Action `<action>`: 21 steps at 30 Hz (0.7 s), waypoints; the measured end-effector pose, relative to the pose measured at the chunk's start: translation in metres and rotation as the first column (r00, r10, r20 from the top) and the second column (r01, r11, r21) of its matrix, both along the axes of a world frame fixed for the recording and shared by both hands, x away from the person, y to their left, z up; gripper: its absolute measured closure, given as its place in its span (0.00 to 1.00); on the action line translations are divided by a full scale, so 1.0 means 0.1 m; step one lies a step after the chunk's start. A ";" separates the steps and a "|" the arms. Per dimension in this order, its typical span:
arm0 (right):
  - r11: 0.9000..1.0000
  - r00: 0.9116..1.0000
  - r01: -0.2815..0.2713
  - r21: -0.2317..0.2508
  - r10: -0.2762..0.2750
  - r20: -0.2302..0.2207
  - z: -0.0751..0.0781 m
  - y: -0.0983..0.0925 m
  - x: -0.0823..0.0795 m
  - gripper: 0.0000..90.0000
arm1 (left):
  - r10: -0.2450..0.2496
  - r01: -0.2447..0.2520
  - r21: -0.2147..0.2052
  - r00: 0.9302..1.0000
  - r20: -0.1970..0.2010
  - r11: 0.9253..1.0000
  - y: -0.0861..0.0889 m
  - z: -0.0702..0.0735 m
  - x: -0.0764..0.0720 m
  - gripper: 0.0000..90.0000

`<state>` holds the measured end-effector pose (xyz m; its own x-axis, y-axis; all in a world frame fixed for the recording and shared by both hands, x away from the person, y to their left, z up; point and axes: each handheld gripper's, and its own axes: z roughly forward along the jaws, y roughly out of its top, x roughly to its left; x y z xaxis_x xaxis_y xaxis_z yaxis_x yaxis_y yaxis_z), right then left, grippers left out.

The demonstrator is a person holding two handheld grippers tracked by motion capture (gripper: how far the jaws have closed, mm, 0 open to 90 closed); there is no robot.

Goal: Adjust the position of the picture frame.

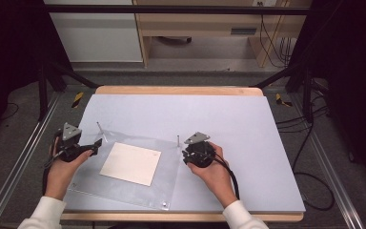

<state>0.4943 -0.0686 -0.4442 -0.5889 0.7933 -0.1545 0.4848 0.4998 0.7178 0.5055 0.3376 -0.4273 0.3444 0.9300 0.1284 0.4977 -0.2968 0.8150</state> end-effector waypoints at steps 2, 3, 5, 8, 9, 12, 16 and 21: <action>1.000 1.000 -0.006 0.006 0.006 -0.009 -0.03 0.07 0.08 0.62 | -0.001 0.001 0.004 1.000 -0.004 1.000 -0.01 -0.01 0.09 0.17; 1.000 1.000 -0.012 0.007 0.012 -0.011 -0.04 0.10 0.12 0.65 | -0.005 0.005 0.004 1.000 -0.011 1.000 -0.01 -0.02 0.13 0.17; 0.999 0.999 -0.018 0.036 0.019 -0.027 -0.06 0.16 0.23 0.71 | -0.006 0.006 -0.008 1.000 -0.019 1.000 0.00 -0.04 0.21 0.18; 0.999 0.999 -0.027 0.047 0.029 -0.031 -0.07 0.19 0.28 0.74 | 0.013 -0.014 -0.034 1.000 -0.019 0.999 0.02 -0.08 0.31 0.18; 0.998 0.998 -0.038 0.054 0.040 -0.038 -0.09 0.23 0.33 0.76 | 0.022 -0.023 -0.053 1.000 -0.021 0.998 0.04 -0.10 0.33 0.21; 0.997 0.998 -0.035 0.063 0.038 -0.048 -0.12 0.25 0.38 0.77 | 0.047 -0.049 -0.068 0.998 -0.040 0.996 0.05 -0.13 0.38 0.23; 0.997 0.997 -0.045 0.067 0.049 -0.062 -0.17 0.28 0.44 0.81 | 0.033 -0.037 -0.064 0.997 -0.063 0.997 0.01 -0.18 0.44 0.27; 0.995 0.996 -0.054 0.080 0.060 -0.072 -0.16 0.30 0.51 0.87 | 0.059 -0.063 -0.066 0.996 -0.071 0.996 -0.05 -0.20 0.48 0.34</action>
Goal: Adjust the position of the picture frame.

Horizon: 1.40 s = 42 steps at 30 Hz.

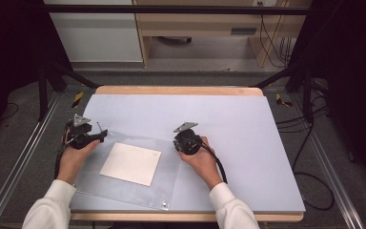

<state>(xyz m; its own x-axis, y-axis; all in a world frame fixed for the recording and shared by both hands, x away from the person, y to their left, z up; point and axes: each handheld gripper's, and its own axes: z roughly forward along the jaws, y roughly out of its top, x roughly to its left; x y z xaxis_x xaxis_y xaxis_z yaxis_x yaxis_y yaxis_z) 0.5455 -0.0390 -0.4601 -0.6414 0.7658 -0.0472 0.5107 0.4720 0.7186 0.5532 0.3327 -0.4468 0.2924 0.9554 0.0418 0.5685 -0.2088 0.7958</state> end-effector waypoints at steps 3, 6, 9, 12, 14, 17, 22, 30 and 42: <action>1.000 1.000 -0.003 -0.004 0.003 -0.006 0.00 0.00 0.02 0.89 | 0.014 -0.014 0.007 1.000 0.002 1.000 -0.01 0.00 0.02 0.41; 1.000 1.000 -0.007 0.009 0.007 -0.012 0.00 -0.03 0.05 0.89 | 0.013 -0.013 0.027 1.000 -0.001 1.000 -0.02 -0.02 0.06 0.51; 1.000 1.000 -0.016 0.009 0.016 -0.017 -0.01 -0.03 0.05 0.91 | 0.008 -0.007 0.062 1.000 -0.016 0.998 -0.02 -0.05 0.10 0.59; 1.000 1.000 -0.014 0.008 0.014 -0.024 0.00 -0.04 0.05 0.94 | 0.010 -0.009 0.068 1.000 -0.021 0.998 -0.01 -0.09 0.15 0.66; 1.000 0.999 -0.019 0.015 0.020 -0.026 -0.01 -0.05 0.06 0.95 | 0.010 -0.008 0.059 0.999 -0.031 0.998 -0.01 -0.12 0.18 0.70; 1.000 1.000 -0.020 0.013 0.020 -0.024 -0.01 -0.05 0.05 0.95 | 0.005 -0.002 0.075 0.999 -0.032 0.997 -0.02 -0.15 0.22 0.74; 1.000 0.999 -0.024 0.015 0.024 -0.026 -0.01 -0.05 0.06 0.95 | 0.012 -0.010 0.052 0.999 -0.030 0.999 0.00 -0.17 0.28 0.85; 1.000 1.000 -0.018 0.022 0.018 -0.020 -0.02 -0.06 0.05 0.94 | -0.011 0.012 0.071 1.000 -0.028 0.997 0.00 -0.19 0.30 0.91; 1.000 0.999 -0.010 0.018 0.011 -0.037 -0.02 -0.06 0.07 0.92 | -0.023 0.025 0.058 0.999 -0.034 0.998 0.03 -0.20 0.31 0.92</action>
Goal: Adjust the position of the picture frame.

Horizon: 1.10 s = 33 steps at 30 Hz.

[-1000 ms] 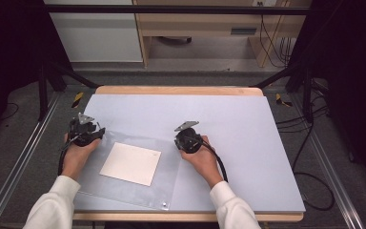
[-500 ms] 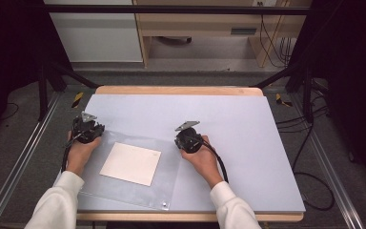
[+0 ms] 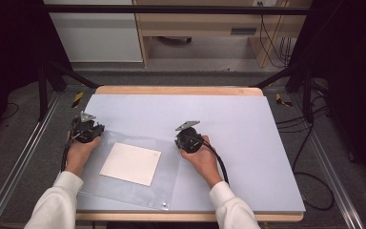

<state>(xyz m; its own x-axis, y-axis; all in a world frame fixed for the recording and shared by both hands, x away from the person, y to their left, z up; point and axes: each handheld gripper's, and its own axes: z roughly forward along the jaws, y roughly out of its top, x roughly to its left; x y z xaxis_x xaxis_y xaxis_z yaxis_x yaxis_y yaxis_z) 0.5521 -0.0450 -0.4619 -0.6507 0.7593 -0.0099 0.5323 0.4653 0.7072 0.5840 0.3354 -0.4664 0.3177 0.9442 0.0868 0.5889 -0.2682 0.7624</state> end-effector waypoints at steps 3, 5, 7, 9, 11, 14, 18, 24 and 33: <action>1.000 1.000 0.010 0.001 -0.010 -0.012 -0.01 0.01 0.00 0.91 | -0.001 0.001 0.003 1.000 0.001 1.000 0.00 0.00 0.00 0.92; 1.000 1.000 0.010 -0.008 -0.010 -0.011 -0.01 0.01 0.01 0.90 | -0.003 0.003 0.004 1.000 0.002 1.000 0.00 0.00 0.00 0.92; 1.000 1.000 0.011 -0.020 -0.012 -0.014 -0.03 0.02 0.02 0.88 | -0.006 0.006 0.003 1.000 0.004 1.000 0.00 0.00 0.00 0.92; 1.000 1.000 0.013 -0.020 -0.013 -0.019 -0.03 0.02 0.03 0.88 | -0.007 0.007 0.004 1.000 0.004 1.000 0.00 0.00 0.00 0.92; 1.000 1.000 0.012 -0.014 -0.013 -0.022 -0.03 0.02 0.03 0.90 | -0.006 0.006 0.004 1.000 0.004 1.000 0.00 -0.01 0.00 0.92; 1.000 1.000 0.006 -0.010 -0.006 -0.021 -0.04 0.03 0.03 0.93 | -0.004 0.004 -0.001 1.000 -0.002 1.000 0.00 -0.01 0.01 0.92; 1.000 1.000 0.007 -0.022 -0.008 -0.026 -0.04 0.06 0.03 0.95 | -0.011 0.011 -0.019 1.000 -0.007 1.000 0.03 -0.01 0.01 0.93; 1.000 0.999 0.004 -0.011 -0.004 -0.038 -0.04 0.04 0.04 0.95 | 0.002 -0.003 -0.050 1.000 -0.023 0.999 0.04 0.01 0.02 0.93; 1.000 0.998 -0.023 -0.009 0.023 -0.054 0.07 0.02 0.04 0.95 | 0.000 -0.002 -0.040 0.999 -0.051 0.999 0.03 0.19 -0.01 0.94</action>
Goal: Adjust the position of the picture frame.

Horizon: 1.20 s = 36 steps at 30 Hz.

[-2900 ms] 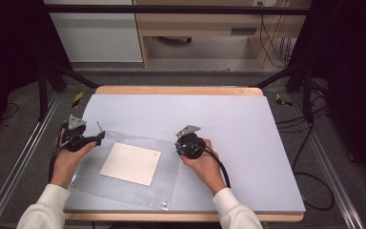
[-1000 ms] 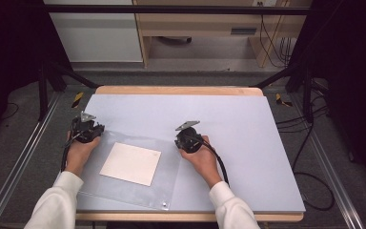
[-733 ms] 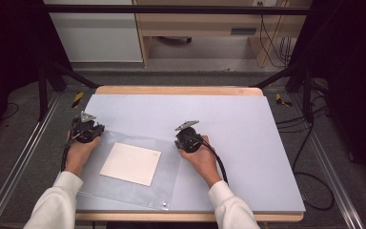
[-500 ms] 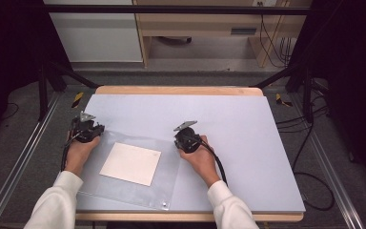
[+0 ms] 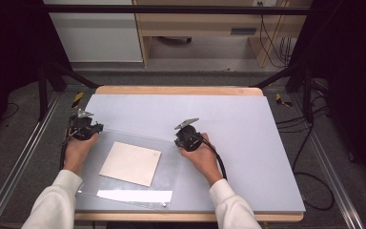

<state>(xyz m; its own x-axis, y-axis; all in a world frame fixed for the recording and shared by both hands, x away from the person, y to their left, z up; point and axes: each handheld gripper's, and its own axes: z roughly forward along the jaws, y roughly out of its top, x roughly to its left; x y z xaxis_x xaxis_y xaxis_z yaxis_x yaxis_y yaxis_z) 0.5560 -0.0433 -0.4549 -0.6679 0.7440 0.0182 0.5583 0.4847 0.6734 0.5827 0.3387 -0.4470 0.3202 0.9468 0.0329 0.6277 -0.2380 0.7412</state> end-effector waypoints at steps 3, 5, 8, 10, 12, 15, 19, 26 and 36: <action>1.000 1.000 -0.012 -0.015 0.012 0.005 0.10 0.00 -0.01 0.94 | -0.003 0.003 0.007 1.000 -0.001 1.000 0.00 0.10 -0.04 0.94; 1.000 1.000 -0.017 -0.008 0.017 -0.002 0.16 -0.01 0.00 0.94 | -0.015 0.015 0.016 1.000 -0.003 1.000 -0.01 0.16 -0.07 0.95; 1.000 1.000 -0.025 -0.013 0.025 0.000 0.24 -0.05 0.01 0.93 | -0.025 0.025 0.020 1.000 0.006 0.999 -0.03 0.25 -0.13 0.94; 1.000 1.000 -0.025 -0.015 0.025 -0.002 0.29 -0.08 -0.01 0.93 | -0.033 0.033 0.029 0.999 0.004 0.999 -0.05 0.32 -0.16 0.95; 1.000 1.000 -0.021 -0.013 0.021 -0.003 0.33 -0.11 -0.02 0.92 | -0.046 0.046 0.037 0.999 0.009 0.998 -0.08 0.38 -0.19 0.94; 1.000 1.000 -0.016 -0.014 0.016 -0.005 0.41 -0.18 -0.04 0.92 | -0.058 0.057 0.042 0.998 0.017 0.998 -0.15 0.49 -0.24 0.94; 1.000 1.000 -0.005 -0.002 0.005 0.001 0.53 -0.32 -0.06 0.92 | -0.087 0.085 0.055 0.996 0.023 0.995 -0.27 0.63 -0.29 0.94; 1.000 0.999 0.020 -0.021 -0.019 0.032 0.74 -0.62 -0.11 0.92 | -0.119 0.118 0.039 0.992 0.033 0.992 -0.51 0.72 -0.32 0.94; 0.997 0.997 0.060 -0.040 -0.058 0.042 0.86 -1.00 -0.18 0.92 | -0.167 0.166 0.021 0.986 0.029 0.986 -0.92 0.74 -0.29 0.94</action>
<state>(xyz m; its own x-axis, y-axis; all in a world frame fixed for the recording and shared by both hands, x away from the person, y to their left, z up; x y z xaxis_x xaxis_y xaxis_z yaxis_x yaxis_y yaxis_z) 0.5378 -0.1434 -0.3687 -0.6226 0.7815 -0.0399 0.5588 0.4797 0.6765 0.5533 0.2464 -0.3732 0.4719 0.8794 0.0623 0.5552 -0.3514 0.7539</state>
